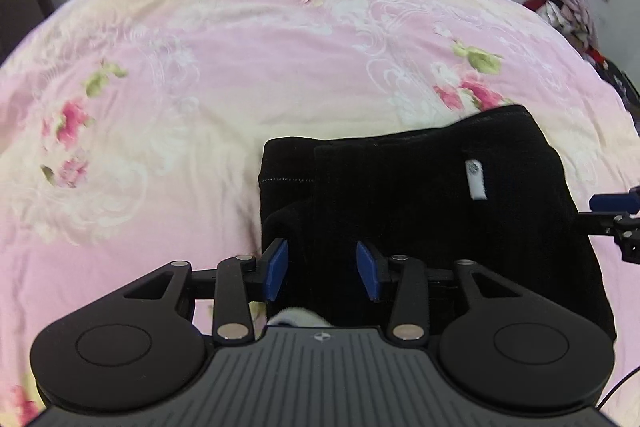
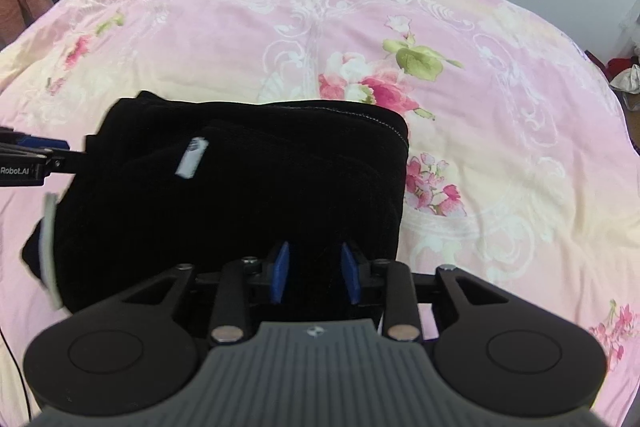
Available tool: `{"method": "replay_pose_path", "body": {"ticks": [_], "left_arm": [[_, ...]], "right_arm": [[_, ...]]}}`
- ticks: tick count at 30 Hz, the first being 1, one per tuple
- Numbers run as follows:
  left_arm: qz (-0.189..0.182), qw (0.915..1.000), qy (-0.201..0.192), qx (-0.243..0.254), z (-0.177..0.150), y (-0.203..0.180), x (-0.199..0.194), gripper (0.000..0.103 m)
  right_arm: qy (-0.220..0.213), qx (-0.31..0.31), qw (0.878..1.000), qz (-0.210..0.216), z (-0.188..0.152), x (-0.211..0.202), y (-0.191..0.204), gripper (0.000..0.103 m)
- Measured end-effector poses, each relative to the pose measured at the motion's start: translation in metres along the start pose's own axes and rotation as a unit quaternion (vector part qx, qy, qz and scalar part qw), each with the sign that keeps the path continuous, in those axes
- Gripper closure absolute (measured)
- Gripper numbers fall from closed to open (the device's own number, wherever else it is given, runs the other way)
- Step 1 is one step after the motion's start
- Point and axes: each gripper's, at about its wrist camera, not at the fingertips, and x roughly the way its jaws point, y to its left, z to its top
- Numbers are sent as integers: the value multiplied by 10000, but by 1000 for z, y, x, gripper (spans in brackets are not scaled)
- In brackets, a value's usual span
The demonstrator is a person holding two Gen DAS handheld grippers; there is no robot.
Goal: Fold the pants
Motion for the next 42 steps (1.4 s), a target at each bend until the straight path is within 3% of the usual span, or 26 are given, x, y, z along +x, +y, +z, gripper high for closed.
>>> {"method": "replay_pose_path", "body": {"ticks": [5, 10, 15, 20, 21, 22, 23, 26, 29, 33, 35, 39, 42], "left_arm": [[177, 9982, 160, 553, -26, -14, -24, 54], [148, 9960, 492, 729, -51, -16, -21, 55], [13, 9953, 802, 534, -67, -8, 4, 61], [-135, 9898, 1390, 267, -85, 5, 41, 58], [-96, 9873, 1563, 267, -92, 6, 50, 61], [111, 9842, 1731, 349, -99, 5, 59, 71], [387, 9840, 1652, 540, -107, 3, 64, 78], [173, 9897, 1366, 386, -115, 11, 53, 77], [-121, 9920, 1201, 362, -114, 20, 28, 66], [-403, 9953, 744, 464, -100, 33, -14, 47], [-519, 9971, 480, 282, -88, 39, -30, 39], [-800, 9962, -3, -357, -60, 45, -38, 17], [-1002, 9931, -32, -611, -44, 42, -23, 13]], "right_arm": [[225, -65, 9995, 211, -37, -32, 15, 77], [531, -136, 9979, 335, -77, -36, 24, 77], [728, 12, 9963, 460, -104, -17, 21, 79], [870, 206, 9939, 640, -126, 10, 15, 80], [878, 250, 9936, 658, -128, 16, 14, 80], [871, 259, 9937, 658, -129, 19, 15, 80], [844, 275, 9941, 627, -129, 20, 15, 80], [792, 317, 9941, 671, -128, 14, 12, 80], [647, 334, 9938, 835, -130, -1, 5, 79], [436, 438, 9938, 927, -129, -28, -8, 60], [329, 410, 9950, 855, -126, -36, -15, 55], [142, 688, 9950, 710, -115, -44, -32, 30], [132, 923, 9926, 783, -109, -40, -43, 26]]}}
